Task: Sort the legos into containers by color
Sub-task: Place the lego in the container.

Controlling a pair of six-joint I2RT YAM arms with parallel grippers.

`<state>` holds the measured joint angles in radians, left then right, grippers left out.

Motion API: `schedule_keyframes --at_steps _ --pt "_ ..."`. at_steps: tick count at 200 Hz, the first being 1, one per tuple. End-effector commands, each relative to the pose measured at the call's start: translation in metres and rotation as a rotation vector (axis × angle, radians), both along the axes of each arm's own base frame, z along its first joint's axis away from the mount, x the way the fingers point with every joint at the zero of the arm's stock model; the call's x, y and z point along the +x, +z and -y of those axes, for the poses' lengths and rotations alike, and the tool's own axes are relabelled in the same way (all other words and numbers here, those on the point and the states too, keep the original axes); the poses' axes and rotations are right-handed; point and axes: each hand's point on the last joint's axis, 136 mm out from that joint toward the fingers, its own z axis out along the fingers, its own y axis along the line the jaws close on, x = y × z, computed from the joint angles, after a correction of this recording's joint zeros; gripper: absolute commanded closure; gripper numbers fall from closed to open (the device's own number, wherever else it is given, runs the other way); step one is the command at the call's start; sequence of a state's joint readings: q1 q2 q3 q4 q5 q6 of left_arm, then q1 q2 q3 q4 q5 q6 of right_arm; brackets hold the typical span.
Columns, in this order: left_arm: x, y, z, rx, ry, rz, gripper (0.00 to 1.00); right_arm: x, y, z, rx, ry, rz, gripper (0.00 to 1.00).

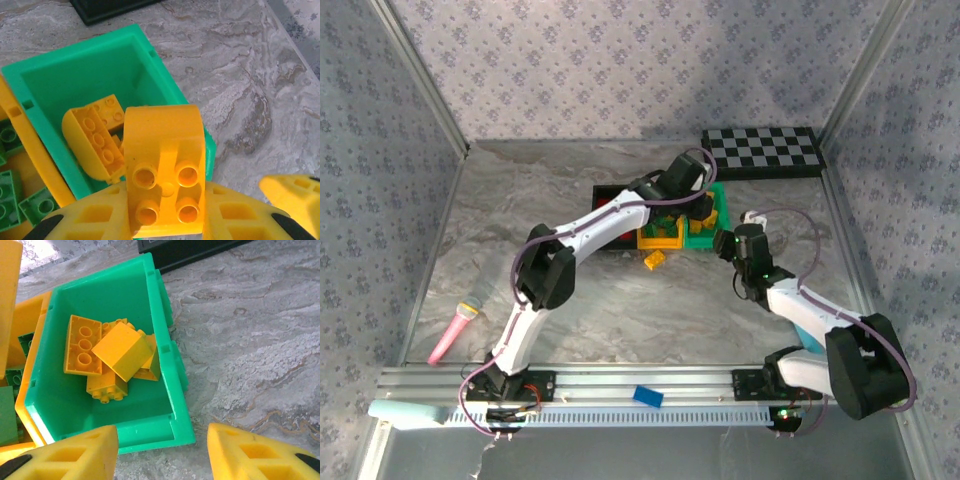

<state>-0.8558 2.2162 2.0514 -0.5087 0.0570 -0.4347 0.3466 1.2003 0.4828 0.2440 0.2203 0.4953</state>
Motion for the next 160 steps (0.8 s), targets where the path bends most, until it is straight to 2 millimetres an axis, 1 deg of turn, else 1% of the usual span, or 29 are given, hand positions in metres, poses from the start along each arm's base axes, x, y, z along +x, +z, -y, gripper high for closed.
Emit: schedule_keyframes --at_steps 1,26,59,95,126,160 --pt "0.005 0.011 0.007 -0.034 -0.026 -0.026 0.75 -0.001 0.001 0.002 0.052 -0.01 0.004 0.48" --pt "0.014 0.01 0.014 -0.051 -0.035 -0.024 0.74 -0.002 -0.001 0.005 0.058 -0.012 -0.003 0.48" --pt "0.031 0.008 0.021 -0.091 -0.037 -0.035 0.73 -0.005 0.001 0.004 0.068 -0.005 0.01 0.48" --pt "0.048 0.006 0.034 -0.145 -0.041 -0.034 0.72 -0.004 0.0 0.005 0.066 -0.008 0.011 0.48" --pt "0.059 -0.005 0.043 -0.171 -0.033 -0.028 0.72 -0.003 -0.002 0.003 0.068 -0.002 0.002 0.48" --pt "0.071 -0.023 0.045 -0.184 -0.011 -0.04 0.71 -0.002 -0.004 0.001 0.069 0.004 -0.005 0.48"
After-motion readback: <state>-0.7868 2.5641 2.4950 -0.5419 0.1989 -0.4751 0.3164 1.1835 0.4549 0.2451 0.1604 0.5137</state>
